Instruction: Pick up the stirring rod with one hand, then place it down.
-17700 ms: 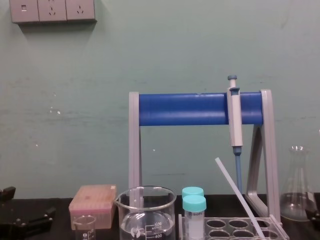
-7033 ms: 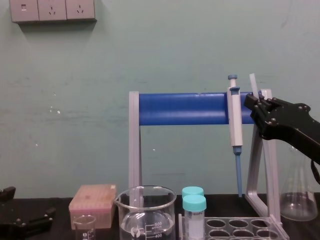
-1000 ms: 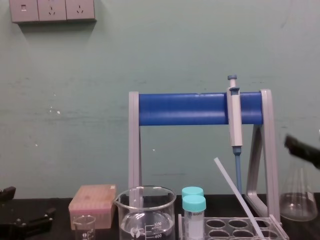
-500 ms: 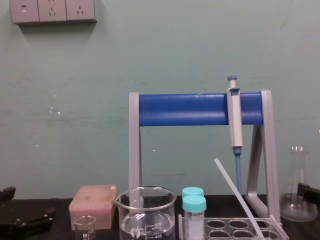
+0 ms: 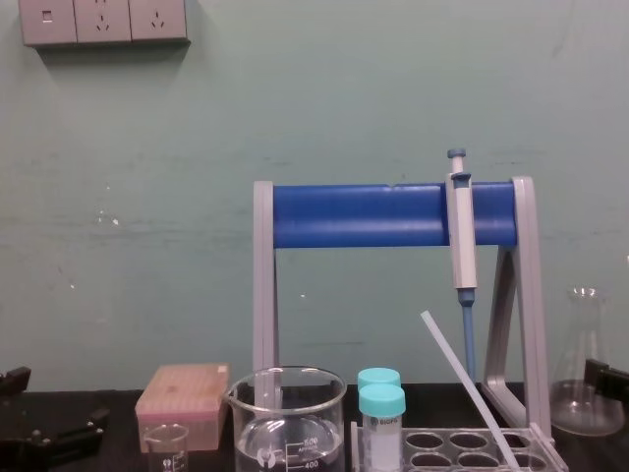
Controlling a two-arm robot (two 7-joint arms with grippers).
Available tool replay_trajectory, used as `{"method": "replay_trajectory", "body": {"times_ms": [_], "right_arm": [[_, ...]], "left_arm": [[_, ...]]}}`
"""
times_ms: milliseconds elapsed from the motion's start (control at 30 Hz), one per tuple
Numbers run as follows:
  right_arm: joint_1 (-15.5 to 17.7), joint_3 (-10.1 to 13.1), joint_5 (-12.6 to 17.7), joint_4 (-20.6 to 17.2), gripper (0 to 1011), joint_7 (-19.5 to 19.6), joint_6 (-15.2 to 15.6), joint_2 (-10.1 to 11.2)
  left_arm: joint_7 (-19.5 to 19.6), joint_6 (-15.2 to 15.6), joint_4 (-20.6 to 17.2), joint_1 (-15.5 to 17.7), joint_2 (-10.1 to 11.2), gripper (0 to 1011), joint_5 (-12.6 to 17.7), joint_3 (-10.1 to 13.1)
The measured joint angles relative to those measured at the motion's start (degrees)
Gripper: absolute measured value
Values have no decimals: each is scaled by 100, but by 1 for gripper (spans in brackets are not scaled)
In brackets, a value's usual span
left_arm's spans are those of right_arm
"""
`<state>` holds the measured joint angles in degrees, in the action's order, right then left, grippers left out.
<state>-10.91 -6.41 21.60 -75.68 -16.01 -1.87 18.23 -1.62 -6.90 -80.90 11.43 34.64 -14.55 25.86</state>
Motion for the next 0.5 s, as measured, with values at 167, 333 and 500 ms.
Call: {"method": "replay_trajectory", "body": {"times_ms": [167,333,500], "right_arm": [[0,-3,1,0,1003,0,-3,1],[0,-3,1,0,1003,-2,-6,1],[0,-3,2,0,1003,-5,-9,1]], "left_arm": [[0,0,0,0,0,1000,0,0],[0,0,0,0,0,1000,0,0],[0,0,0,0,0,1000,0,0]]}}
